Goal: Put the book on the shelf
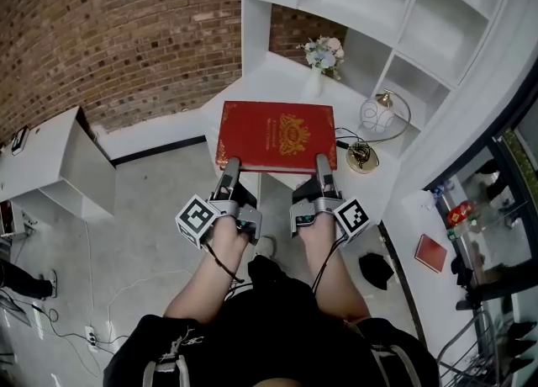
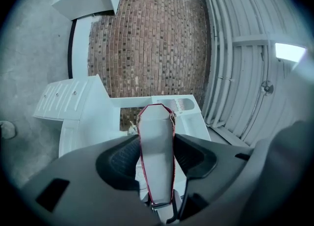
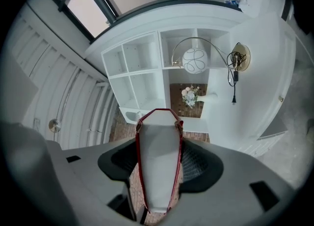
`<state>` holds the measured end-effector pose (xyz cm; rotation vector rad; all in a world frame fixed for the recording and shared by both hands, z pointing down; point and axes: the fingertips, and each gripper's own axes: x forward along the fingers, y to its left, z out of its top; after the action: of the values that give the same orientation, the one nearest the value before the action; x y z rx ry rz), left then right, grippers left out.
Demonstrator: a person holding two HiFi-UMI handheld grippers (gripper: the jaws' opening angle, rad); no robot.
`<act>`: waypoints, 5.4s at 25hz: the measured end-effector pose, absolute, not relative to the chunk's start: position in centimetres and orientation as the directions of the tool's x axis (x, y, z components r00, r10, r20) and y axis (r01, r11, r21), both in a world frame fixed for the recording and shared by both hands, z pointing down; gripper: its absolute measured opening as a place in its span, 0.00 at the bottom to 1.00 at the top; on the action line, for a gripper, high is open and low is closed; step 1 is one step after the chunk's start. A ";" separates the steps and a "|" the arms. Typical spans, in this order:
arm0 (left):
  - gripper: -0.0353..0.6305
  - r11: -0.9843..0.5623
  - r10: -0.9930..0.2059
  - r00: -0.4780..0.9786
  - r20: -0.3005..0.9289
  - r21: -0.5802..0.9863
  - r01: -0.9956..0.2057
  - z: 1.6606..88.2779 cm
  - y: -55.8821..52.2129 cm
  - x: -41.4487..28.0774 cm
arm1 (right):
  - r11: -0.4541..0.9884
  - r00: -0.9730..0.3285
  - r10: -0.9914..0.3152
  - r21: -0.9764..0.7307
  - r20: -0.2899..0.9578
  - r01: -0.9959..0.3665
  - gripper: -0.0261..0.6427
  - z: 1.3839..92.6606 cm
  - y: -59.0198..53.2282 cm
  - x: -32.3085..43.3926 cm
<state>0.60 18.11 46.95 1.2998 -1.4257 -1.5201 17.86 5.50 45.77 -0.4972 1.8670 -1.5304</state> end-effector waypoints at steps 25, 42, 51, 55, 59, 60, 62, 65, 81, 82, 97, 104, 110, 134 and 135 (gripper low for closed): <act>0.39 -0.237 -0.955 -0.147 -0.257 0.961 -0.139 44.1 -13.4 -15.1 | 0.265 -0.636 -0.725 -0.960 -0.263 0.095 0.42 43.8 -23.7 3.1; 0.39 -0.271 -0.958 0.113 -0.262 0.959 -0.078 43.5 -26.5 -15.0 | 0.286 -0.434 -0.863 -0.958 -0.258 0.001 0.42 42.8 -31.8 5.3; 0.39 -0.342 -0.902 0.300 -0.310 0.938 -0.057 40.6 -30.8 -15.6 | 0.326 -0.268 -0.914 -0.945 -0.305 -0.037 0.42 41.1 -32.2 5.2; 0.39 -0.366 -0.879 0.343 -0.331 0.930 -0.040 39.9 -31.8 -15.3 | 0.346 -0.229 -0.918 -0.936 -0.324 -0.064 0.42 40.2 -32.1 5.6; 0.39 -0.396 -0.856 0.368 -0.363 0.918 -0.015 38.7 -32.3 -14.9 | 0.366 -0.206 -0.917 -0.927 -0.343 -0.087 0.42 39.1 -32.2 5.9; 0.39 -0.403 -0.852 0.370 -0.370 0.915 -0.011 38.3 -32.4 -14.9 | 0.374 -0.204 -0.914 -0.923 -0.351 -0.089 0.42 38.7 -32.2 5.9; 0.40 -0.419 -0.846 0.368 -0.386 0.908 -0.011 37.6 -32.5 -15.1 | 0.394 -0.207 -0.906 -0.914 -0.368 -0.095 0.42 37.9 -32.4 5.7; 0.40 -0.445 -0.837 0.361 -0.411 0.895 -0.012 36.3 -32.9 -15.5 | 0.421 -0.214 -0.893 -0.902 -0.395 -0.096 0.42 36.6 -33.0 5.3; 0.40 -0.517 -0.814 0.332 -0.476 0.855 -0.041 31.2 -37.4 -16.3 | 0.496 -0.217 -0.856 -0.864 -0.468 -0.092 0.42 31.1 -37.9 4.7; 0.40 -0.512 -0.819 0.330 -0.470 0.858 -0.048 31.2 -37.9 -16.4 | 0.493 -0.217 -0.858 -0.866 -0.466 -0.090 0.42 30.9 -38.4 4.6; 0.41 -0.494 -0.844 0.319 -0.432 0.857 -0.146 30.8 -44.0 -16.7 | 0.442 -0.237 -0.884 -0.886 -0.403 -0.144 0.44 30.5 -44.4 4.4; 0.43 -0.507 -0.847 0.331 -0.416 0.819 -0.269 29.6 -46.2 -16.5 | 0.440 -0.223 -0.892 -0.868 -0.393 -0.230 0.46 29.6 -46.5 5.1; 0.53 -0.482 -0.876 0.331 -0.350 0.632 -0.607 28.1 -48.0 -17.0 | 0.415 -0.182 -0.910 -0.805 -0.373 -0.423 0.54 28.2 -48.4 6.3; 0.46 -0.415 -0.874 0.374 -0.309 0.075 -0.907 23.7 -48.9 -16.0 | 0.152 -0.105 -0.914 -0.090 -0.393 -0.984 0.48 22.8 -48.5 5.8; 0.46 -0.411 -0.876 0.375 -0.302 0.065 -0.909 23.6 -49.1 -15.9 | 0.149 -0.105 -0.916 -0.086 -0.386 -0.985 0.48 22.7 -48.8 5.9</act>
<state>-15.88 -49.13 23.64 2.6955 -1.7591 -0.4766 5.88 -48.76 22.74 -1.8251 2.0856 0.2742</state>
